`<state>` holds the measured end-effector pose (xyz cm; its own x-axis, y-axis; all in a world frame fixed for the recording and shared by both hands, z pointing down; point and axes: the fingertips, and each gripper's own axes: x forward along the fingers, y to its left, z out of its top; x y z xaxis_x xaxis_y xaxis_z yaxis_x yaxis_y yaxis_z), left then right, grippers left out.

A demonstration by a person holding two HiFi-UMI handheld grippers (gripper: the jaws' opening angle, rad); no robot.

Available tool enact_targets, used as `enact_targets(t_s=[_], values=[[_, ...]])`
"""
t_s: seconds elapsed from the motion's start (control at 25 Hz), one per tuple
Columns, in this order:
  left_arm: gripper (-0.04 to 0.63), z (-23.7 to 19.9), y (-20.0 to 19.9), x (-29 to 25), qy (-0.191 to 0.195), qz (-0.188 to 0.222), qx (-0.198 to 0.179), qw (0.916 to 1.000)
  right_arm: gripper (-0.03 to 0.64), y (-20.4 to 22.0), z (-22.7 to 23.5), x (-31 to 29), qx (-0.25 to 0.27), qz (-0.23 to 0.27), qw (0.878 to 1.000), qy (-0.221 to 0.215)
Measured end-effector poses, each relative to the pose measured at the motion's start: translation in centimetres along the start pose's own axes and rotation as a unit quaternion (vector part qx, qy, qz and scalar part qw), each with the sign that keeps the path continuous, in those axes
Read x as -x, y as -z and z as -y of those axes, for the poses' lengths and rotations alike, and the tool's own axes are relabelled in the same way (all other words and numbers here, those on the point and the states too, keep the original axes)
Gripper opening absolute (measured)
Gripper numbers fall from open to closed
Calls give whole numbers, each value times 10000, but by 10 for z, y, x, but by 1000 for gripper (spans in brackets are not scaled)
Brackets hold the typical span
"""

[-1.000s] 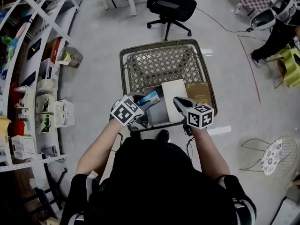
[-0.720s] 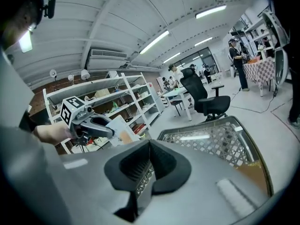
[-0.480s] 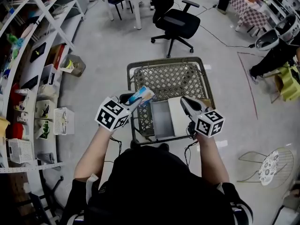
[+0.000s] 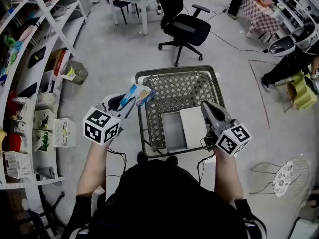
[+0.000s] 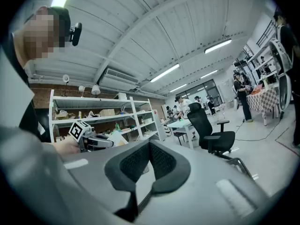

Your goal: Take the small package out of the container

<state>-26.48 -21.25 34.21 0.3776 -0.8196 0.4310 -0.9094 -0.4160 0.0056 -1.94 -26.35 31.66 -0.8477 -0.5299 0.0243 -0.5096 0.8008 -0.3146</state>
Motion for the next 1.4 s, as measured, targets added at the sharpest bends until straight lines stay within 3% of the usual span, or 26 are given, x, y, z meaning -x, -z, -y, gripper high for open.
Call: enact_targets(t_s=[0.44,0.8,1.0,1.2,1.4], values=[[89,-32,-10,37,-479,714,261,9960,8,-22,-9,17,541,172,9979,298],[89,-34,-15,39,-621,873,334,9937,8,-18,-6,25,501,135,9979,394],[89,-39,-26,36,-947,1171,639,9865,8,-38,6,31,63,626,9966,526],[89,-37,-39,29,-1037,1305,641,9839,8,-52,-2,16,456,670,9957,458],[89,-31,-39,26,-986,1289,612,9848,8,-44,-4,14,429,611,9963,417]])
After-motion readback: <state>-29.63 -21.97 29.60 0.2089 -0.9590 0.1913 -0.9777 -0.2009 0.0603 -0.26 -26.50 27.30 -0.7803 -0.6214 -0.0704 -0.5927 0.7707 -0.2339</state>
